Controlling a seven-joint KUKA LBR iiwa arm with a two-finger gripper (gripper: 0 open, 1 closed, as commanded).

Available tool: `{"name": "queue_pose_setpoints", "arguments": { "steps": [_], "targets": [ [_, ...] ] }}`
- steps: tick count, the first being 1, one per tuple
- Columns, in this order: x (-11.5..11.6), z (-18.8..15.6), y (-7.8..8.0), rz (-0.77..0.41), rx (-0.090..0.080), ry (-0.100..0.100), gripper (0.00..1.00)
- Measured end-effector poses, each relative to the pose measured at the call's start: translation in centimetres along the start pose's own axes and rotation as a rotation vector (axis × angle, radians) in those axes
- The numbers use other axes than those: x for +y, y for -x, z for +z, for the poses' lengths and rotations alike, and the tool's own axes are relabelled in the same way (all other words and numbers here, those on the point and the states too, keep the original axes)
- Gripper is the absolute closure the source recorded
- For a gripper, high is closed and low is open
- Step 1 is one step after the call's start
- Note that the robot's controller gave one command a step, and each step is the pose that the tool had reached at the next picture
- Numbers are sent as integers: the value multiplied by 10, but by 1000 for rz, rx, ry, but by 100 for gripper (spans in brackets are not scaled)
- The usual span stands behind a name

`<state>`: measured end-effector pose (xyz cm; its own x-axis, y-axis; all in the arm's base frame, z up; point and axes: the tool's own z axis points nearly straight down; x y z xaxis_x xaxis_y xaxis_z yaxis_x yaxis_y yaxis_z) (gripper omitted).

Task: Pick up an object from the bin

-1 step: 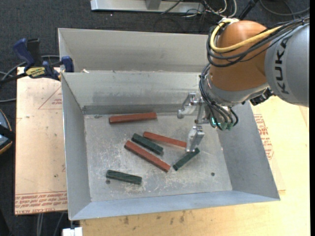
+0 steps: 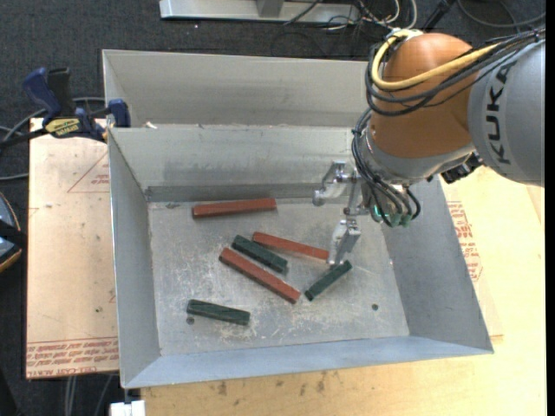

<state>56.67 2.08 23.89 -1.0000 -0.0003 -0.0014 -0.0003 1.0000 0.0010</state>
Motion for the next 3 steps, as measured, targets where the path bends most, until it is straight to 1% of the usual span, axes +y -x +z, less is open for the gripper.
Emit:
{"name": "queue_pose_setpoints", "arguments": {
  "steps": [1,2,3],
  "targets": [
    [3,54,11,-42,-7,0,0],
    [-9,161,40,-38,-6,3,100],
    [-9,161,40,-38,-6,3,100]
  ]
}}
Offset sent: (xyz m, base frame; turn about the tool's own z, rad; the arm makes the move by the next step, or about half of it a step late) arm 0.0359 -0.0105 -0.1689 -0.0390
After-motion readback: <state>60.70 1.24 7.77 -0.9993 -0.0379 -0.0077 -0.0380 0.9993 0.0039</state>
